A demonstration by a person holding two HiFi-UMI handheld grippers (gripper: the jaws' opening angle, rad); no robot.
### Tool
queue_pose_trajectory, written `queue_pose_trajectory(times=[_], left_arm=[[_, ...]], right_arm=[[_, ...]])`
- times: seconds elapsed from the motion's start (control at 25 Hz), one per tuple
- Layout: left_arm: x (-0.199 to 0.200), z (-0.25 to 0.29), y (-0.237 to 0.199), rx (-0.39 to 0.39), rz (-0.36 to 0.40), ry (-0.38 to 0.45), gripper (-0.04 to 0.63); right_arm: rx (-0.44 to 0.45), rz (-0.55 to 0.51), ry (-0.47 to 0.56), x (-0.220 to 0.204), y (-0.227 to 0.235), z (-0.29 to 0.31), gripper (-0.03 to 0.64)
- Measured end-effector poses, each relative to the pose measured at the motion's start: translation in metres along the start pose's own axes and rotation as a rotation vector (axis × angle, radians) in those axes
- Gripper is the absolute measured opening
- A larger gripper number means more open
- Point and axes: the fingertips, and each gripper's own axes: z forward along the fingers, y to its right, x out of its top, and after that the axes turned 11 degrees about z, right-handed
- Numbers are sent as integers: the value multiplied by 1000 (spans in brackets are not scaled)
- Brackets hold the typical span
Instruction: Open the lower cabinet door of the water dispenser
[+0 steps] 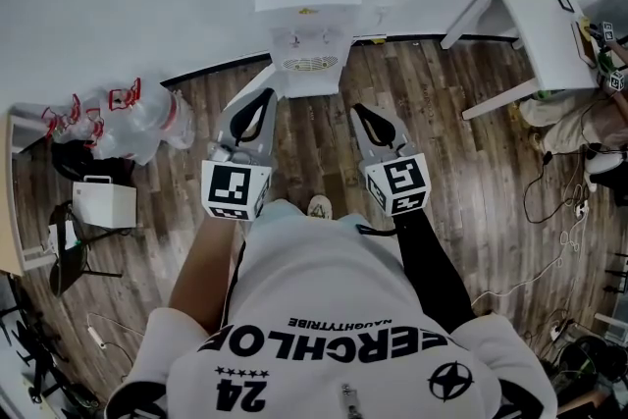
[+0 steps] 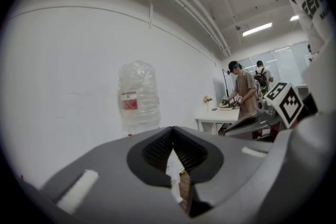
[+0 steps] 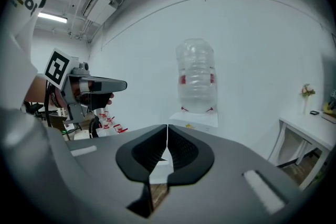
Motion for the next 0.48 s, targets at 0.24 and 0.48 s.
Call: queue_pose_trajectory(times=[0.24, 0.48], left_arm=[[-6, -3, -4, 8, -6, -6, 58], [-7, -1, -8, 13, -5, -4, 58]], right_arm=[[5, -78, 46, 10, -5, -2, 0], [12, -113, 30, 10, -10, 4, 1]])
